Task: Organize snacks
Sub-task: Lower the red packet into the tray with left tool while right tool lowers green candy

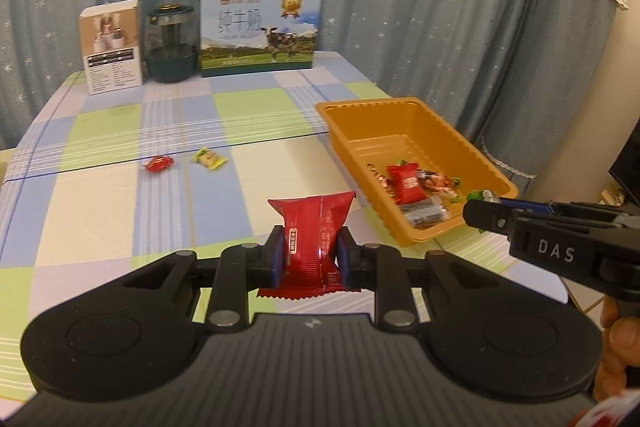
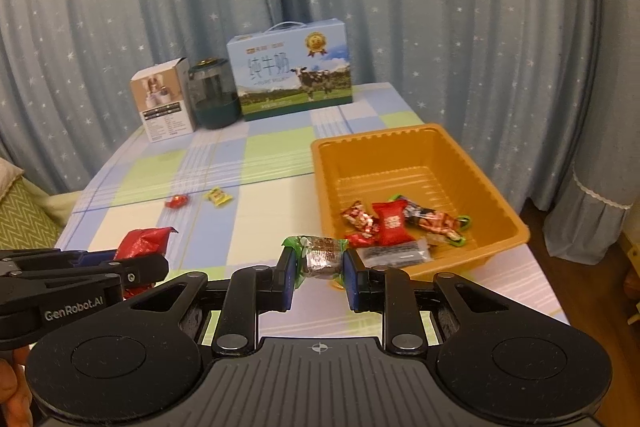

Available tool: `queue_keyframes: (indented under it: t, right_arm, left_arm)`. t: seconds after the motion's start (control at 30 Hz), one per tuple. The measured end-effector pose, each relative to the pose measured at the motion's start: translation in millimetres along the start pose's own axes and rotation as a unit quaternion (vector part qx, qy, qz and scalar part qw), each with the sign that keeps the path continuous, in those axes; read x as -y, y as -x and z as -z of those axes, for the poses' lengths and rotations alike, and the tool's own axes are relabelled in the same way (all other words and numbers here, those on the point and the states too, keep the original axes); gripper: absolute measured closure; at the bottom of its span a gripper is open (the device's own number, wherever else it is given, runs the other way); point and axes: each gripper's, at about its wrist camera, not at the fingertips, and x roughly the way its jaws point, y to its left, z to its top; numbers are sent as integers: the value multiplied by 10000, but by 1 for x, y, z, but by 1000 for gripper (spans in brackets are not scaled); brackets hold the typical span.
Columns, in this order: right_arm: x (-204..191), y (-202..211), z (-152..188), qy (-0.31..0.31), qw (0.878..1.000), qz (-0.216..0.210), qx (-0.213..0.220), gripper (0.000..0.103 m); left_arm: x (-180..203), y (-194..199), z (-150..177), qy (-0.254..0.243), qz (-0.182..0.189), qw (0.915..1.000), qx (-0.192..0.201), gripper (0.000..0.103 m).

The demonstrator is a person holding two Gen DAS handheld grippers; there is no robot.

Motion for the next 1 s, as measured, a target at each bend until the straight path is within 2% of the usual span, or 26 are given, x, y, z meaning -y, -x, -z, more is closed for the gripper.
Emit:
queue_keyframes:
  t: [0.5, 1.0]
  right_arm:
    - [68, 0, -16, -241, 9981, 554, 75, 78]
    - [113, -38, -42, -278, 9972, 695, 18, 78]
  left_arm:
    - [58, -43, -28, -355, 544, 9979, -49, 79]
    - [96, -102, -49, -623, 806, 9946, -174, 79]
